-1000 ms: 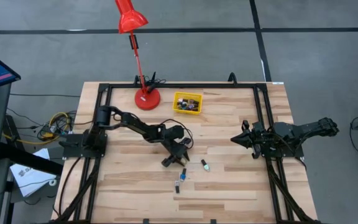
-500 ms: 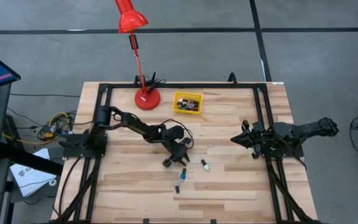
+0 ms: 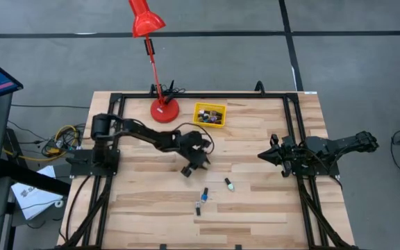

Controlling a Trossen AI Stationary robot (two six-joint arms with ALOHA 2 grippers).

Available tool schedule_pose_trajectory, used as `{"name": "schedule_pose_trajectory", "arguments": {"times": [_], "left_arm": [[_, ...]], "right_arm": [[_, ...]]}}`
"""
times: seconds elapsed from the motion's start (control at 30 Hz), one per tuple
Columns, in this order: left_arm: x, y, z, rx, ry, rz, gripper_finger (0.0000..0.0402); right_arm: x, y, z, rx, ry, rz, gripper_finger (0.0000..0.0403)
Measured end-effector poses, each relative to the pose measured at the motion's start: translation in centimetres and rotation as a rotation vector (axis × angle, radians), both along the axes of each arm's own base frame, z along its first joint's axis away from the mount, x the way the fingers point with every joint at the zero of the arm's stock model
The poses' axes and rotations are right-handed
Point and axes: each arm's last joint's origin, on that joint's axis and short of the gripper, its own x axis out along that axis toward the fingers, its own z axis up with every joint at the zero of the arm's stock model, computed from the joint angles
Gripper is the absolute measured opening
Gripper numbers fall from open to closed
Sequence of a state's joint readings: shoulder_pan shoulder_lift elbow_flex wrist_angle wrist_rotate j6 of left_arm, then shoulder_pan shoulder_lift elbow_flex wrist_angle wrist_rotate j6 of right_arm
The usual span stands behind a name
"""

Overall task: Pick & Place Nail Polish
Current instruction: Put the light yellow nail polish bottle into the yellow bin

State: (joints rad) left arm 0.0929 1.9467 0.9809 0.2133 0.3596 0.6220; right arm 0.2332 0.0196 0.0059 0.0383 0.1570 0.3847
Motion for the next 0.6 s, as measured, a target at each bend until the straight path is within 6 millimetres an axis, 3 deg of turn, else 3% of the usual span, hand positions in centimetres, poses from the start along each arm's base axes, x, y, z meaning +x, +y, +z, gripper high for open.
{"name": "schedule_pose_trajectory", "arguments": {"times": [0.4, 0.6], "left_arm": [[-1.4, 5.7, 6.4, 0.117, -0.183, 0.254, 0.0105], [-2.0, 8.5, 7.4, 0.131, -0.242, 0.369, 0.0105]], "right_arm": [[0.0, 0.0, 0.0, 0.0, 0.0, 0.0, 0.0001], [0.0, 0.0, 0.0, 0.0, -0.001, -0.001, 0.0001]]}}
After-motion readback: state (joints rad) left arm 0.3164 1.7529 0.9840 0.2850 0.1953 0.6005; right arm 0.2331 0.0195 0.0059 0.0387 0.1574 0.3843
